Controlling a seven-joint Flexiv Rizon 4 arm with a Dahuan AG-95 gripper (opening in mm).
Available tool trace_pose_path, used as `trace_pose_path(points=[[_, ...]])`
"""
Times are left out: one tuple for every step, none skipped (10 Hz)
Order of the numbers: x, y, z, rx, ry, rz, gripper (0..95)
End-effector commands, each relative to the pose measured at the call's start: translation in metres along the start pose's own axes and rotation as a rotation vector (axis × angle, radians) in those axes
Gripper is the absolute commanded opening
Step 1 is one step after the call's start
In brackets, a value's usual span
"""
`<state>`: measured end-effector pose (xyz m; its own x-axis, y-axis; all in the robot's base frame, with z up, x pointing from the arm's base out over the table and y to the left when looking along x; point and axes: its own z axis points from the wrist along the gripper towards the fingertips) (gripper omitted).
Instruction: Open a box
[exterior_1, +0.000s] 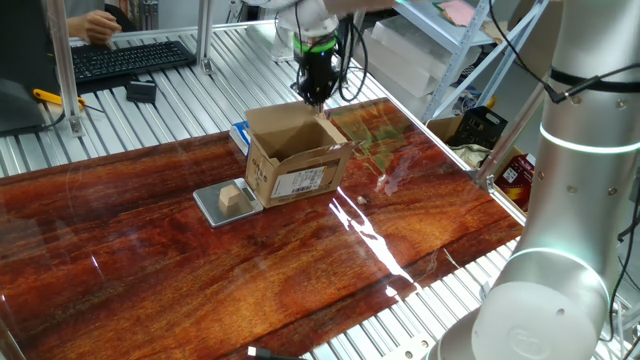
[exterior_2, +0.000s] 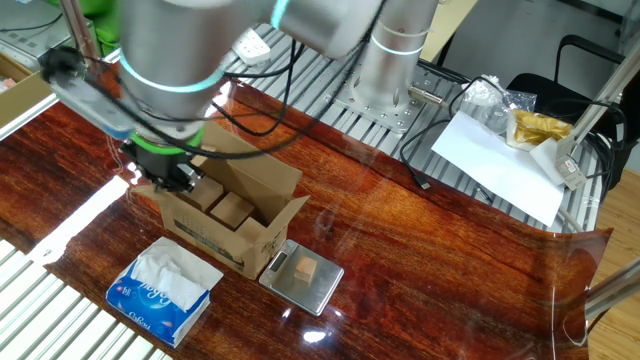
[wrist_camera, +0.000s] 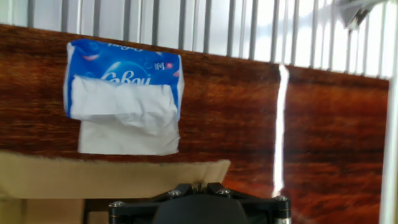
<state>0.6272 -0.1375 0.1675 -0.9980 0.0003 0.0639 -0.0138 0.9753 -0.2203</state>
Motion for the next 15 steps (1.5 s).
trace_pose_path(points=[[0.011, 0.017, -0.017, -0.044, 0.035, 0.063, 0.0], [0.013, 0.020, -0.020, -0.058, 0.041, 0.077, 0.0], [0.018, 0.026, -0.022, -0.079, 0.046, 0.097, 0.0], [0.023, 0.029, -0.021, -0.090, 0.046, 0.108, 0.0], [0.026, 0.032, -0.019, -0.102, 0.047, 0.120, 0.0], [0.031, 0.035, -0.015, -0.106, 0.046, 0.129, 0.0], [0.035, 0.038, -0.011, -0.116, 0.045, 0.142, 0.0], [0.039, 0.040, -0.007, -0.117, 0.041, 0.148, 0.0], [0.043, 0.042, -0.003, -0.116, 0.039, 0.150, 0.0], [0.045, 0.043, 0.001, -0.113, 0.036, 0.150, 0.0], [0.047, 0.044, 0.004, -0.110, 0.031, 0.149, 0.0], [0.048, 0.045, 0.010, -0.101, 0.016, 0.147, 0.0], [0.048, 0.046, 0.017, -0.103, 0.000, 0.151, 0.0], [0.048, 0.046, 0.020, -0.102, -0.005, 0.154, 0.0], [0.046, 0.047, 0.022, -0.089, -0.011, 0.150, 0.0]])
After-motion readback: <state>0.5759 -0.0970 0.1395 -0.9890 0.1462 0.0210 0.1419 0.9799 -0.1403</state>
